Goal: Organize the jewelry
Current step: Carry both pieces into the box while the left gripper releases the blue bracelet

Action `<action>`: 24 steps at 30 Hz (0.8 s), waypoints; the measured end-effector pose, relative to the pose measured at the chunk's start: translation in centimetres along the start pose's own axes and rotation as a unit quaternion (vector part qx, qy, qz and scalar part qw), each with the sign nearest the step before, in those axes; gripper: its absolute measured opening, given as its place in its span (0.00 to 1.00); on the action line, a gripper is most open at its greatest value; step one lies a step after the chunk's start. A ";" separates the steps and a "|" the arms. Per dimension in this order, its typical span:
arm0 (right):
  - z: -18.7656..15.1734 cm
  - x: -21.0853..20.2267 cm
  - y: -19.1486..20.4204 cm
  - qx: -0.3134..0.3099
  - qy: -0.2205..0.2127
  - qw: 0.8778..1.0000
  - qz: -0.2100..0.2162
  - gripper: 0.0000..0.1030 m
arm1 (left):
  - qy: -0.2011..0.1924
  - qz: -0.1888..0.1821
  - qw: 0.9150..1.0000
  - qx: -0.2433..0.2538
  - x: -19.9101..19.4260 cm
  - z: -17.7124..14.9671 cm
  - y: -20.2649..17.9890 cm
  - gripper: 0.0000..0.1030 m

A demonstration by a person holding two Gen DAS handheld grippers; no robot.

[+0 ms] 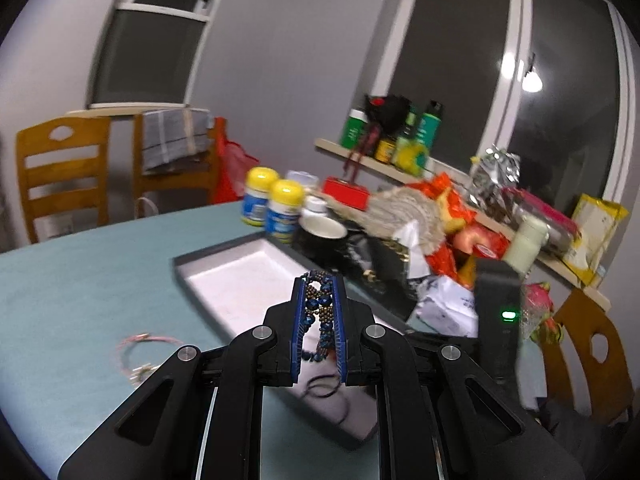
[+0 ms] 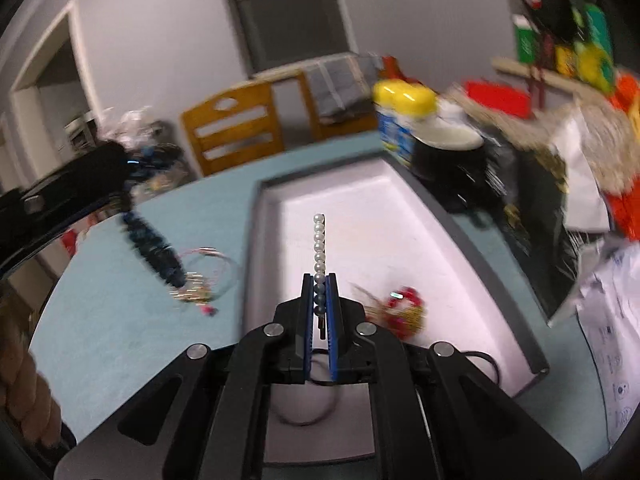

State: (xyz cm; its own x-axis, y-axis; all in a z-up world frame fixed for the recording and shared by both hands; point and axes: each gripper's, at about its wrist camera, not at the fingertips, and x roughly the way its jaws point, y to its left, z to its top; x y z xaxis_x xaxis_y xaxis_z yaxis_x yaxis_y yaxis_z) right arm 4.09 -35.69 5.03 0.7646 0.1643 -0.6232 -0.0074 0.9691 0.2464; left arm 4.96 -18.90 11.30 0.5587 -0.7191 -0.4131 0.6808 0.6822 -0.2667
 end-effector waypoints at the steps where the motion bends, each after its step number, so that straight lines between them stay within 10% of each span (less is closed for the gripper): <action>1: 0.2 -0.1 -0.6 0.010 -0.003 1.000 0.000 0.06 | 0.004 -0.002 1.000 0.003 0.6 0.0 -0.4 0.13; 15: -0.5 2.0 -3.2 0.042 0.036 0.997 -0.044 0.06 | 0.092 0.008 0.996 0.016 8.6 -2.6 -0.2 0.13; 24: -0.7 2.1 -2.8 0.036 0.039 0.998 -0.044 0.06 | 0.083 0.017 0.996 0.007 7.7 -2.2 0.9 0.13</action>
State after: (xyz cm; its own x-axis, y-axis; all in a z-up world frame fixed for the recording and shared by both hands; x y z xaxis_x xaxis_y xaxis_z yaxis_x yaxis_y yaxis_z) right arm 5.22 -37.90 2.50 0.7081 0.0948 -0.6997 0.1070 0.9651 0.2390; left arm 8.83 -23.57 5.97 0.4964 -0.6631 -0.5602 0.6700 0.7030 -0.2385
